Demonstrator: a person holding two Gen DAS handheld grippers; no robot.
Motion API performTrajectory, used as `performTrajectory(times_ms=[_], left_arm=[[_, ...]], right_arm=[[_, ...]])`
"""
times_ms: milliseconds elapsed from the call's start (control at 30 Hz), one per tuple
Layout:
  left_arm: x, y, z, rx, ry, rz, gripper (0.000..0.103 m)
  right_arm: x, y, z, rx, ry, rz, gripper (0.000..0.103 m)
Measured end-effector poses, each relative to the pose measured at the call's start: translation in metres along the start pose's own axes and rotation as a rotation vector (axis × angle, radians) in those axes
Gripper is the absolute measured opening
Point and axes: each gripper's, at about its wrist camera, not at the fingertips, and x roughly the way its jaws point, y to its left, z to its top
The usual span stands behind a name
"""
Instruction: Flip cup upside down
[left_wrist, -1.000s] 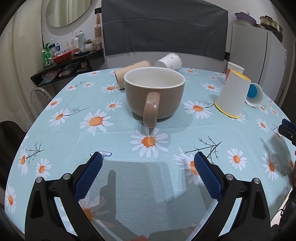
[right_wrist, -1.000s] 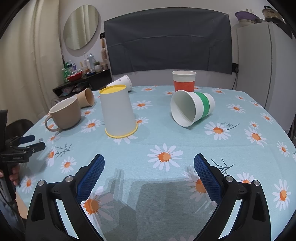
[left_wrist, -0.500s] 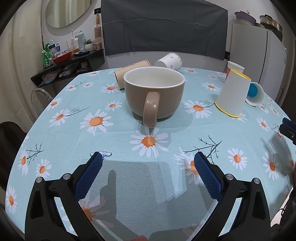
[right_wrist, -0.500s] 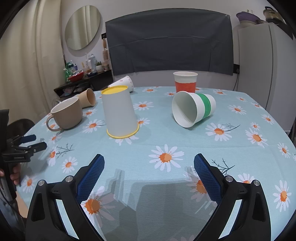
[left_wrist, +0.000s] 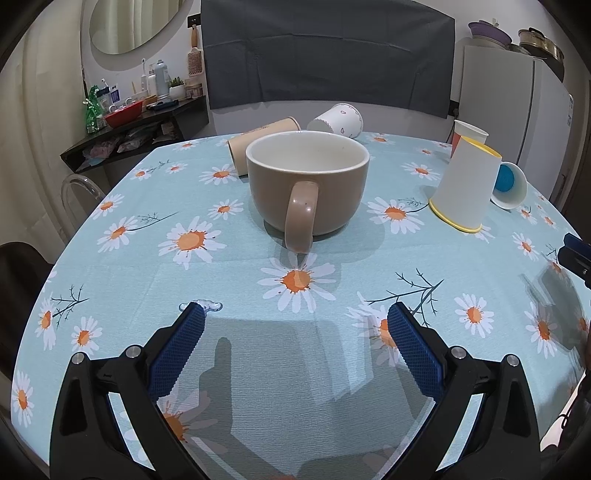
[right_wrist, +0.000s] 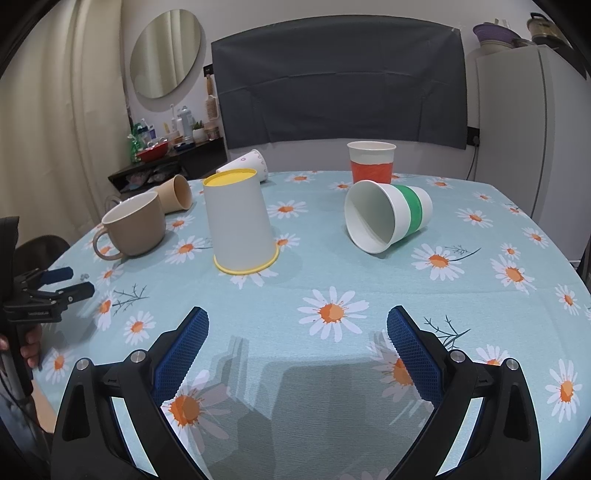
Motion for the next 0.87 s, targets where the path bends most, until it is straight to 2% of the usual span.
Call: performTrajectory(times_ms=[867], left_arm=[[-0.0015, -0.0027, -0.0003, 0.009, -0.008, -0.01, 0.097]], right_arm=[[-0.0016, 0.0011, -0.0011, -0.003, -0.008, 0.006, 0.093]])
